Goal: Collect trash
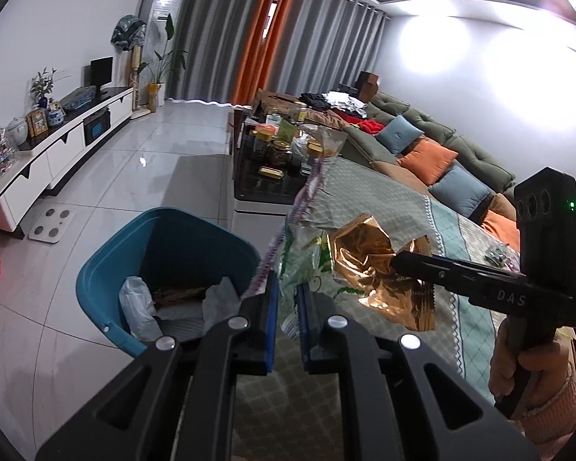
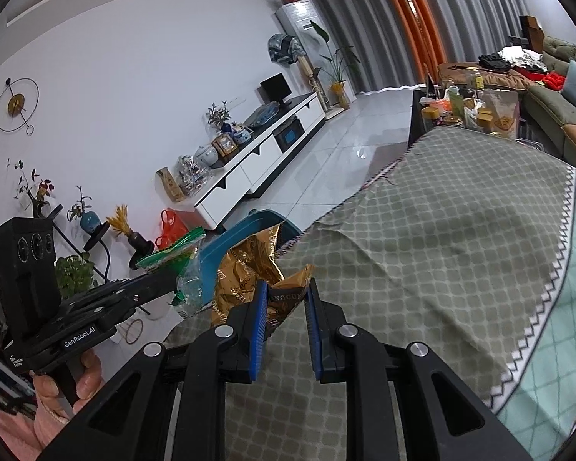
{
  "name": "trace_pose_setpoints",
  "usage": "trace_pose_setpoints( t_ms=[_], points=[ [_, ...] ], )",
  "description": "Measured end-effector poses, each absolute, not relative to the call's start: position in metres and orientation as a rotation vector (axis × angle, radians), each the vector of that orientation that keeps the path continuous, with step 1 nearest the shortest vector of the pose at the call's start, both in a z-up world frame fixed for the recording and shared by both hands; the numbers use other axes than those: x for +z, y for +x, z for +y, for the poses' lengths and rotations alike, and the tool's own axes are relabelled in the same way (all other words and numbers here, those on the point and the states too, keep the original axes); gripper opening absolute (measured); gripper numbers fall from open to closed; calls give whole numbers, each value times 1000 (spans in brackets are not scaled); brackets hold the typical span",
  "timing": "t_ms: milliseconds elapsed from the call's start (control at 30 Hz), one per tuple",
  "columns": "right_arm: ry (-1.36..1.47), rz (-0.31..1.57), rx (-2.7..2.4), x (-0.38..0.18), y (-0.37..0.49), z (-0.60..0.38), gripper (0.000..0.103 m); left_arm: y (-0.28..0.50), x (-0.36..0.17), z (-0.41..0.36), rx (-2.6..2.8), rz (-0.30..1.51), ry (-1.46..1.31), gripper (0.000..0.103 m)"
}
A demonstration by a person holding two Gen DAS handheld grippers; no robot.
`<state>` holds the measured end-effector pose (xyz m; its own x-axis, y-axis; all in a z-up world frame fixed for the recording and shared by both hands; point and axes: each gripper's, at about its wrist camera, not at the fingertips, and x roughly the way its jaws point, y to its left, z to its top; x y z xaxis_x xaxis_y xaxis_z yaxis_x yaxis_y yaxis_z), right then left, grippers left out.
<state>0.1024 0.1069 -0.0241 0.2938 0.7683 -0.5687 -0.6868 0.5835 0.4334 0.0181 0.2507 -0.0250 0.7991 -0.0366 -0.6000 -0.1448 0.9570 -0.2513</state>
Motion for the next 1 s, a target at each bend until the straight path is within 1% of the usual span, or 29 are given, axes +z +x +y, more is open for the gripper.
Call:
trace_pose_setpoints(
  t_ms=[1000],
  points=[
    [-4,858,1018,-29,120,194,20,33,-38,304,203,659,-332,11]
  ],
)
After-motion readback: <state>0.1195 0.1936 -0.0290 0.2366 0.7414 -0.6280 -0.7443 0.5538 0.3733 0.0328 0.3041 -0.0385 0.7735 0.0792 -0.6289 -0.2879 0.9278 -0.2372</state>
